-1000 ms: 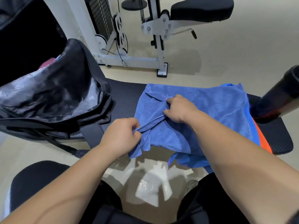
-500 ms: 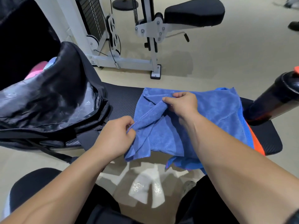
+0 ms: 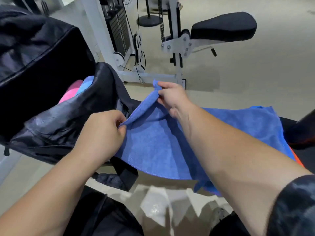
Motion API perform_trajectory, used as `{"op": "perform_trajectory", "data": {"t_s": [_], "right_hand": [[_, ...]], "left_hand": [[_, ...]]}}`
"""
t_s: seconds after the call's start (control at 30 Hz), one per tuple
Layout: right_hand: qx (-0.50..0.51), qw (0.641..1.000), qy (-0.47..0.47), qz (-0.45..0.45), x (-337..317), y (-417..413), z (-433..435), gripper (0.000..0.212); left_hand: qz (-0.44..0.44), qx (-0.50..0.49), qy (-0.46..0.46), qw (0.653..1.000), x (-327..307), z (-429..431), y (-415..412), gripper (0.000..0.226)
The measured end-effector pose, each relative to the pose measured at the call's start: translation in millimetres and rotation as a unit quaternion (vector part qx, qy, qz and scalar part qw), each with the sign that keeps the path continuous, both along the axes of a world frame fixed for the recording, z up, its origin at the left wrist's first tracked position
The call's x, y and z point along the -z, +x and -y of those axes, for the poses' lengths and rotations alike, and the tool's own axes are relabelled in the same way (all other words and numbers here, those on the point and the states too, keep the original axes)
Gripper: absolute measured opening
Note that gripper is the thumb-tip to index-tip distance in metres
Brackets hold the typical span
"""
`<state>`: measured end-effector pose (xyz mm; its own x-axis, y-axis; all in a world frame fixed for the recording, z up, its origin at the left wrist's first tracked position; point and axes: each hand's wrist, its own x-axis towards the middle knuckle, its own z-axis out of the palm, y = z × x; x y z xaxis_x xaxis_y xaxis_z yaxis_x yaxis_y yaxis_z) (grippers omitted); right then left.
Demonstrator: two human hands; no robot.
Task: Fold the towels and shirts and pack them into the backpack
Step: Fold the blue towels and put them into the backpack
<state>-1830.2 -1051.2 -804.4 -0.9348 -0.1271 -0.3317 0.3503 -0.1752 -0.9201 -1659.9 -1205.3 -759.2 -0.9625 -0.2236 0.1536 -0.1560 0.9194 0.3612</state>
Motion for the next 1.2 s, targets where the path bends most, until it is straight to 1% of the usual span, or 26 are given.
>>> {"op": "perform_trajectory", "data": {"t_s": [0.1,0.2,0.33,0.43,0.53,0.6,0.67,0.73,0.77,0.8,0.9,1.0,1.03,1.1,1.17,1.2], "right_hand": [[-0.045,0.998,-0.044,0.014,-7.4,-5.3,14.8,0.037],[-0.085,0.994,-0.068,0.020,-8.2,-5.0,4.9,0.036],[-0.044,0.992,-0.111,0.040,3.6,-8.1,-39.6,0.032],[-0.005,0.988,-0.144,0.047,12.2,-10.0,-80.6,0.025],[0.019,0.989,-0.141,0.050,25.8,-11.6,-124.5,0.023],[0.027,0.993,-0.095,0.058,39.6,-10.5,-152.3,0.033],[0.031,0.998,-0.002,0.062,53.7,-4.2,-174.7,0.048],[0.018,0.993,0.111,0.039,66.9,4.6,-190.7,0.060],[0.000,0.987,0.157,0.023,71.9,9.3,-195.9,0.060],[-0.018,0.982,0.188,0.011,76.3,12.8,-199.2,0.056],[-0.050,0.970,0.239,-0.001,80.5,17.8,-201.9,0.044],[-0.082,0.952,0.295,-0.014,71.5,17.3,-202.0,0.048],[-0.083,0.950,0.301,-0.019,68.6,16.6,-201.9,0.048],[-0.078,0.950,0.301,-0.038,62.4,15.6,-201.9,0.041],[-0.073,0.956,0.279,-0.058,55.9,15.9,-201.4,0.036],[-0.070,0.960,0.262,-0.067,52.6,15.9,-202.3,0.037]], "left_hand": [[-0.002,0.003,0.002,1.000,-11.3,3.1,0.2,0.011],[0.013,0.012,0.054,0.998,-8.4,-13.9,0.0,0.013],[0.065,0.074,0.139,0.985,15.3,-65.4,-2.9,0.015],[0.095,0.113,0.178,0.973,34.2,-114.3,-7.8,0.020],[0.138,0.145,0.210,0.957,54.9,-157.3,-16.7,0.027],[0.166,0.161,0.222,0.947,69.6,-180.0,-22.1,0.029],[0.188,0.169,0.218,0.943,83.8,-196.7,-24.7,0.032],[0.206,0.173,0.209,0.940,97.4,-206.2,-25.4,0.033],[0.215,0.173,0.207,0.939,103.3,-209.1,-25.0,0.033],[0.222,0.172,0.207,0.937,108.3,-210.8,-24.2,0.033],[0.239,0.160,0.216,0.933,116.3,-213.7,-20.5,0.035],[0.252,0.146,0.224,0.930,118.0,-213.6,-17.5,0.039],[0.256,0.141,0.230,0.928,116.9,-213.0,-17.1,0.040],[0.252,0.134,0.246,0.926,113.5,-211.9,-17.0,0.039],[0.238,0.132,0.263,0.926,107.6,-212.5,-16.9,0.038],[0.229,0.133,0.268,0.926,104.0,-213.4,-16.9,0.038]]}}
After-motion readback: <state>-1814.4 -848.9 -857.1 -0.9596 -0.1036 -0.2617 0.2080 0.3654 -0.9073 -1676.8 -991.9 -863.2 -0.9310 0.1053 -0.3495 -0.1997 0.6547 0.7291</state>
